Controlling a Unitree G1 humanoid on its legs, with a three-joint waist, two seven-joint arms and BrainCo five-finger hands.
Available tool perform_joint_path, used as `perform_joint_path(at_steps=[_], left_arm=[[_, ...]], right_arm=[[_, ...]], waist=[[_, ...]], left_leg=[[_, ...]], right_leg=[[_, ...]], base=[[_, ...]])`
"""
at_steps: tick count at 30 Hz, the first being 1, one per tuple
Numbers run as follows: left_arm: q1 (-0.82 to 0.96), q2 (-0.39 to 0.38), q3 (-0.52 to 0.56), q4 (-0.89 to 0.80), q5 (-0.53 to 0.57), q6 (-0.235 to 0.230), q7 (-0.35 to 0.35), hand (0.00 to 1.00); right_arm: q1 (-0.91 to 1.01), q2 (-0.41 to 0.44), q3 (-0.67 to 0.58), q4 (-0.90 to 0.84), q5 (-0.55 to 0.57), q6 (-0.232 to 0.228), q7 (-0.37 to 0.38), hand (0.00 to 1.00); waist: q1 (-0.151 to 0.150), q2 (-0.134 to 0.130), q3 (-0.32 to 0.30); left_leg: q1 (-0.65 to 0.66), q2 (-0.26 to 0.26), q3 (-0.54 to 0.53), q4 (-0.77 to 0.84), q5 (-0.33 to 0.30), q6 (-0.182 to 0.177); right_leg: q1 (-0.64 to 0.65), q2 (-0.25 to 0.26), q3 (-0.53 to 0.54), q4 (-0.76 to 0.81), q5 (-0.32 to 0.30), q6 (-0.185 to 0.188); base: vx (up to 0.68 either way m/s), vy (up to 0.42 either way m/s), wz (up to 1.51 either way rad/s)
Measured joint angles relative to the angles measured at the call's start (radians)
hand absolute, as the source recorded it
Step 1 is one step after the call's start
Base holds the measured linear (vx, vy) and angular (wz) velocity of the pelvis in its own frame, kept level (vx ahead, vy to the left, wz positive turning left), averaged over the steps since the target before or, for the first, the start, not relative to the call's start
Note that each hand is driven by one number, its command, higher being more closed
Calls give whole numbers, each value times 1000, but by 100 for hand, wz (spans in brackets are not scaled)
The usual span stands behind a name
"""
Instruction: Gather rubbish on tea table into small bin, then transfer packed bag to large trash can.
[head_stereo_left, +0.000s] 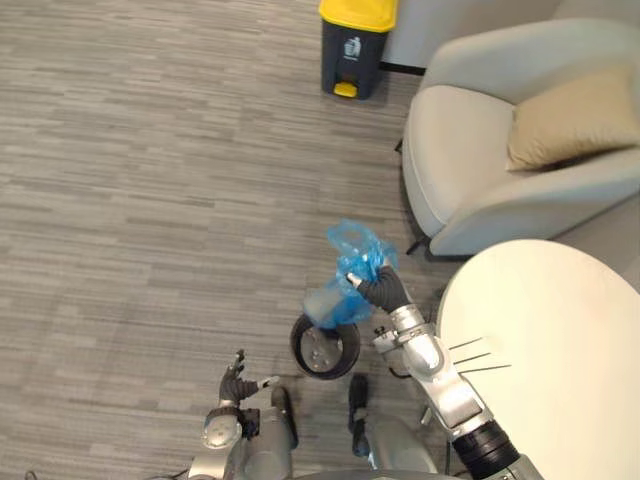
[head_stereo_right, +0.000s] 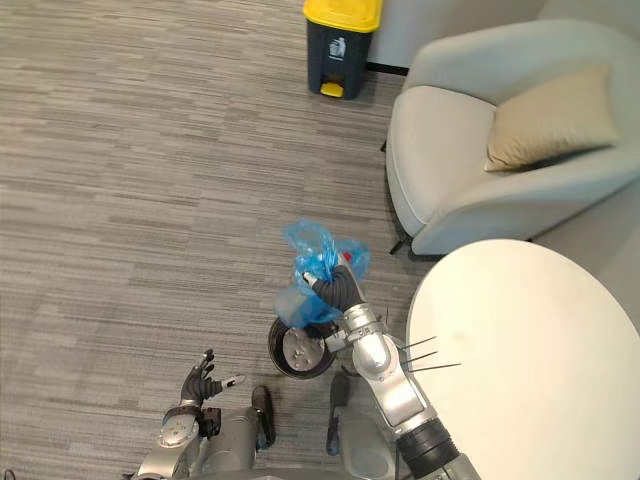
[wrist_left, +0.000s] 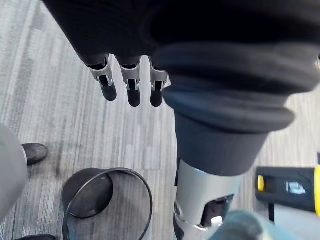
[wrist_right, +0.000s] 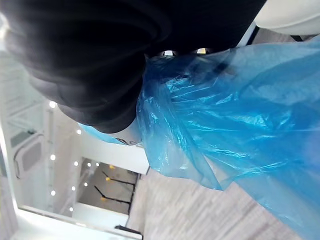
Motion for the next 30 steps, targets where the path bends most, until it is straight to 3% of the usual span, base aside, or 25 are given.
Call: perform_joint_path(at_steps=[1, 4, 6, 7, 9, 10, 11, 12, 13, 14, 15, 17, 19, 20, 21, 22, 23, 25, 27, 30], left_arm=[[-4, 14, -2, -50, 0, -2, -1, 0], [18, 35, 3, -169, -1, -2, -14, 0], [34, 52, 9, -237, -1, -3, -16, 0], [32, 52, 18, -276, -1, -8, -19, 0], [42, 31, 22, -337, -3, -14, -18, 0], [35, 30, 15, -364, -4, -20, -19, 0], [27, 22, 3, -370, -4, -20, -19, 0], [31, 25, -22, -417, -3, -20, -19, 0], [26, 34, -46, -466, -1, -22, -19, 0], [4, 41, -64, -473, 0, -25, -20, 0], [-37, 48, -91, -491, 3, -32, -20, 0], [-71, 62, -102, -509, 27, -54, -20, 0], [-117, 82, -130, -512, 43, -70, -19, 0], [-137, 86, -149, -512, 53, -70, -18, 0], [-152, 87, -167, -510, 59, -70, -18, 0], [-190, 86, -211, -504, 73, -69, -19, 0], [-231, 90, -254, -489, 84, -69, -21, 0], [-255, 94, -293, -480, 100, -67, -21, 0], [-273, 95, -333, -465, 115, -67, -23, 0], [-298, 90, -364, -425, 115, -62, -40, 0]], right_arm=[[-10, -8, 2, -1, 18, -1, 0, 100], [-24, -11, 5, -13, 31, -3, 9, 100], [-52, -14, 8, -19, 33, -23, 15, 100], [-102, -37, 10, -19, 44, -31, 17, 100], [-188, -86, 10, -15, 64, -31, 16, 100], [-226, -103, 1, -13, 89, -31, 14, 100], [-240, -119, -5, -9, 99, -31, 12, 100], [-251, -146, -8, 5, 112, -31, 5, 100], [-253, -159, -8, 11, 127, -24, 1, 100], [-254, -168, -11, 11, 133, -25, -1, 100], [-273, -180, -20, 16, 135, -26, -1, 100], [-309, -188, -19, 22, 143, -26, 0, 100], [-312, -187, -18, 22, 175, -34, 6, 100], [-313, -185, -18, 22, 181, -34, 13, 100], [-313, -186, -16, 21, 182, -34, 19, 100], [-314, -191, -16, 18, 185, -34, 27, 100], [-313, -176, -10, 17, 194, -32, 39, 100], [-314, -156, 17, 11, 212, -32, 60, 100], [-325, -102, 89, -25, 219, -32, 87, 100], [-361, -68, 184, -30, 225, -31, 114, 100]], waist=[[-5, 5, 6], [13, 0, 3], [35, -8, -7], [50, 10, -18], [70, 42, -30], [76, 53, -25], [72, 80, -16], [57, 104, -12], [53, 106, -12], [53, 93, -12], [42, 77, -7], [28, 79, -9], [18, 95, -18], [9, 96, -19], [-2, 98, -21], [-15, 105, -27], [-20, 80, -38], [-20, 61, -53], [0, 44, -69], [-1, 38, -87]], left_leg=[[19, -3, -12, 7, 0, 4], [26, -25, -78, 21, 18, 8], [-11, -38, -95, 21, 50, 2], [-65, -34, -116, 10, 92, -7], [-114, -16, -124, -96, 184, -31], [-119, -15, -130, -166, 250, -40], [-117, -9, -149, -193, 280, -50], [-101, 7, -174, -250, 315, -84], [-89, 9, -153, -280, 251, -150], [-103, 2, -139, -256, 186, -180], [-141, -7, -103, -141, 152, -111], [-157, 1, -80, 48, 100, -51], [-86, 58, -84, 183, 11, -54], [-38, 72, -84, 170, -9, -61], [5, 74, -84, 122, -20, -83], [77, 71, -84, -26, -42, -134], [93, 45, -77, -129, 27, -146], [102, 19, -70, -193, 65, -129], [105, 7, -44, -195, 69, -124], [135, -3, -27, -204, 69, -123]], right_leg=[[-38, -23, -25, 344, -170, -72], [80, -23, -23, 652, -287, 9], [155, -15, -23, 552, -325, -8], [179, 13, -26, 404, -376, -35], [197, 59, -42, 204, -388, -47], [203, 72, -51, 126, -400, -82], [205, 91, -67, 120, -383, -92], [203, 113, -104, 129, -369, -106], [201, 100, -137, 134, -356, -126], [191, 77, -160, 129, -351, -135], [174, 34, -190, 130, -346, -153], [165, 1, -217, 104, -304, -156], [165, -1, -245, 51, -253, -155], [165, 0, -256, 32, -238, -151], [165, 1, -264, 17, -230, -138], [156, 3, -273, -10, -211, -115], [134, -12, -254, -34, -191, -93], [137, -18, -241, -86, -130, -87], [148, -20, -218, -140, -76, -78], [188, -20, -196, -192, -40, -71]], base=[[-177, 81, 26], [-195, -11, 75], [-297, -88, 49], [-282, -70, 20], [-381, -52, 0], [-495, -74, 12], [-492, -131, 44], [-483, -105, 70], [-386, -82, 81], [-414, -38, 94], [-342, -10, 82], [-325, 18, 65], [-286, 95, 49], [-188, 108, 44], [-150, 109, 59], [-128, 122, 64], [-102, 119, 55], [-34, 123, 11], [8, 143, -25], [5, 81, -17]])
